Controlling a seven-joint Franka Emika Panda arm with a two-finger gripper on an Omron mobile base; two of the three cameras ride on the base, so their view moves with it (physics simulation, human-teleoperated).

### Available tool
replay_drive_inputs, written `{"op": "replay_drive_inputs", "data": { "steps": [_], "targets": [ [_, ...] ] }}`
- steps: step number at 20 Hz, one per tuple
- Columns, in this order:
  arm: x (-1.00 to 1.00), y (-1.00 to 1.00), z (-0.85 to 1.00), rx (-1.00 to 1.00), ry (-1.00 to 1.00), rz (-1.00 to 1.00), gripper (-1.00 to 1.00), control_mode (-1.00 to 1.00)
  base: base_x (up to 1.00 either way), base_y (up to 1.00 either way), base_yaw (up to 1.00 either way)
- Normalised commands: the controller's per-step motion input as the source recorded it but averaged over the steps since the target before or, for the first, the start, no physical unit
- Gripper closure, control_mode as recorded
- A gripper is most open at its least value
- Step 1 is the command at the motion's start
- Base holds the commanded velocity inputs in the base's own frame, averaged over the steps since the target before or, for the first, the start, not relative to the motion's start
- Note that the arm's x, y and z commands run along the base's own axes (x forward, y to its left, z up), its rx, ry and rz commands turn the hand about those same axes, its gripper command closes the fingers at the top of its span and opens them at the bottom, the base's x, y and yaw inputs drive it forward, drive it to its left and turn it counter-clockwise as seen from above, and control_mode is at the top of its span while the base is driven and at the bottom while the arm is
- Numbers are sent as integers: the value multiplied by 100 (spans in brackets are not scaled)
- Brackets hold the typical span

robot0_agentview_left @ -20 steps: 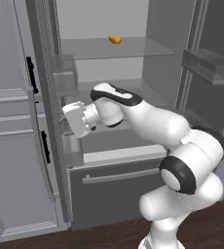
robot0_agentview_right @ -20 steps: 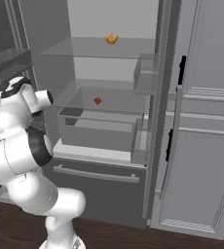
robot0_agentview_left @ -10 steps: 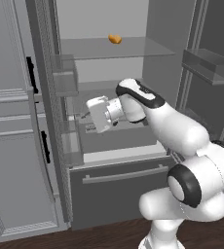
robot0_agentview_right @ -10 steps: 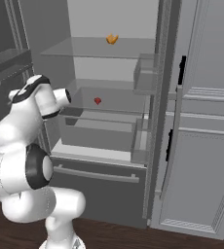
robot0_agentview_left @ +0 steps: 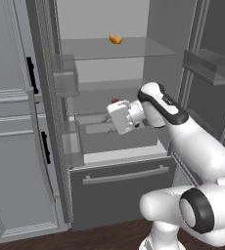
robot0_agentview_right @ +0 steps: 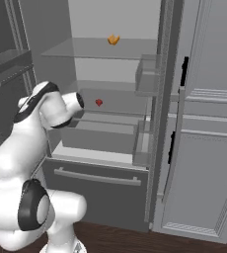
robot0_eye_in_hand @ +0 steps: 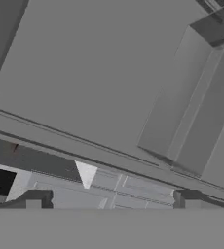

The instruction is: Take the strawberry from the fridge and place it on top of the pancake, located on the dining counter.

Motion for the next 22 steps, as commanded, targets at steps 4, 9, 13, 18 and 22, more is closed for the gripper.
{"op": "replay_drive_inputs", "data": {
  "steps": [4, 9, 13, 18, 22],
  "targets": [
    [-56, -45, 0, -23, -11, -16, -100, -100, 0, 0, 0],
    [-53, -42, 0, -30, -10, -19, -100, -100, 0, 0, 0],
    [-49, -47, 0, -30, -10, -21, -100, -100, 0, 0, 0],
    [-41, -54, 0, -27, -11, -22, -100, -100, 0, 0, 0],
    [-37, -53, 0, -25, -11, -22, -100, -100, 0, 0, 0]
  ]
}}
